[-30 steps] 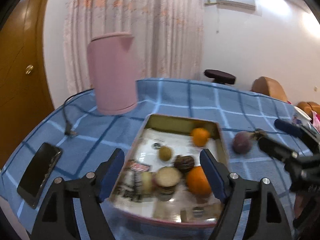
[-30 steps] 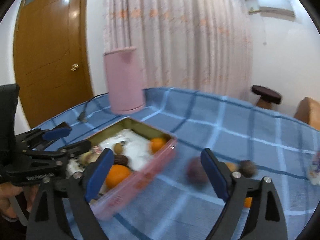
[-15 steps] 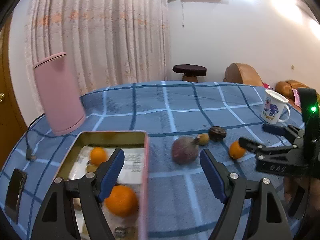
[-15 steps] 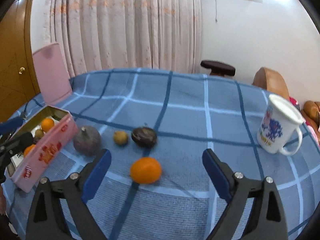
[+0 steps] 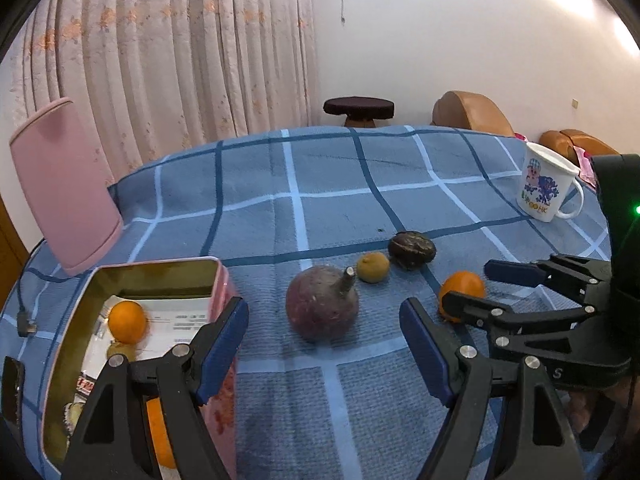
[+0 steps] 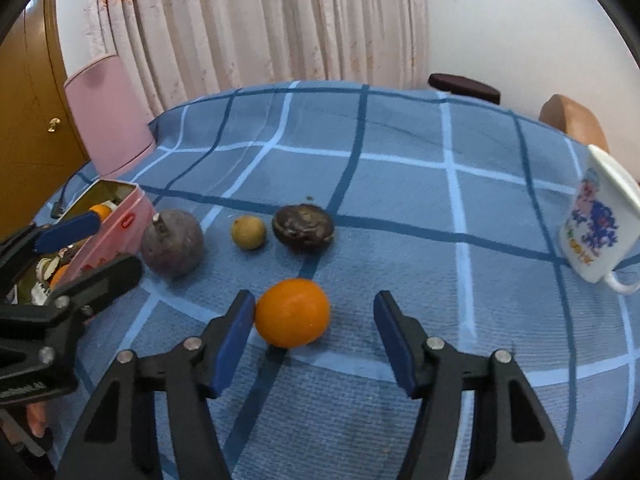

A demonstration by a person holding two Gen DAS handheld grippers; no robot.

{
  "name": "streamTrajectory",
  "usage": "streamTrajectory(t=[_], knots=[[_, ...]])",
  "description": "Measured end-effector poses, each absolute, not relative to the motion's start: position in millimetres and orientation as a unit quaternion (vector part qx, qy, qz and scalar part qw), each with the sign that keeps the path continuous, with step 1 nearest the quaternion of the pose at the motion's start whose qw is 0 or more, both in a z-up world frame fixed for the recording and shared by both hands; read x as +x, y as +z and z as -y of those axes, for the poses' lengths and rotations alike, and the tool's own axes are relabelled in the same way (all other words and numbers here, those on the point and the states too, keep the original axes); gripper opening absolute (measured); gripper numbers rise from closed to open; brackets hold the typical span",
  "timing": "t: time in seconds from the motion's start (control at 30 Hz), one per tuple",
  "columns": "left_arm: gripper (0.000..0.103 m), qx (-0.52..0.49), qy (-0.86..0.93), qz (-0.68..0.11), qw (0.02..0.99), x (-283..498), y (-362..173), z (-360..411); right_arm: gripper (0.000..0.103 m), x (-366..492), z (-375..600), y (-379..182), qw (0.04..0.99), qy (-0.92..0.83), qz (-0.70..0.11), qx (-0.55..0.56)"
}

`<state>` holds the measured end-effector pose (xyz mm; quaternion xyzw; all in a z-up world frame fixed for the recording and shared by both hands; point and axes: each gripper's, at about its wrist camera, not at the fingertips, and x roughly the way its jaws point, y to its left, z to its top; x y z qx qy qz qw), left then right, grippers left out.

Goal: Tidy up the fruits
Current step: 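Grasp the purple mangosteen with the left tool while the right tool grasps the orange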

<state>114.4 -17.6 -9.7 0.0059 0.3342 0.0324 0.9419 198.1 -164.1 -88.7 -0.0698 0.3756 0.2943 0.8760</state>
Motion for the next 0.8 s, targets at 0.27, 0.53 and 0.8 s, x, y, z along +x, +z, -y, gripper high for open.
streamTrajectory(t=[0.27, 0.53, 0.8], knots=[[0.078, 0.004, 0.039, -0.359, 0.933, 133.5, -23.5, 10.3, 0.040, 197.3, 157.4, -91.7, 0.859, 0.330, -0.385, -0.067], [0.060, 0.015, 0.040, -0.379, 0.924, 150.7, -32.2, 18.6, 0.040, 194.6, 166.5, -85.7, 0.877, 0.306, -0.366, -0.054], [0.053, 0.015, 0.057, -0.397, 0.916, 165.6, -41.4, 15.2, 0.040, 193.9, 170.4, -83.4, 0.883, 0.300, -0.358, -0.046]])
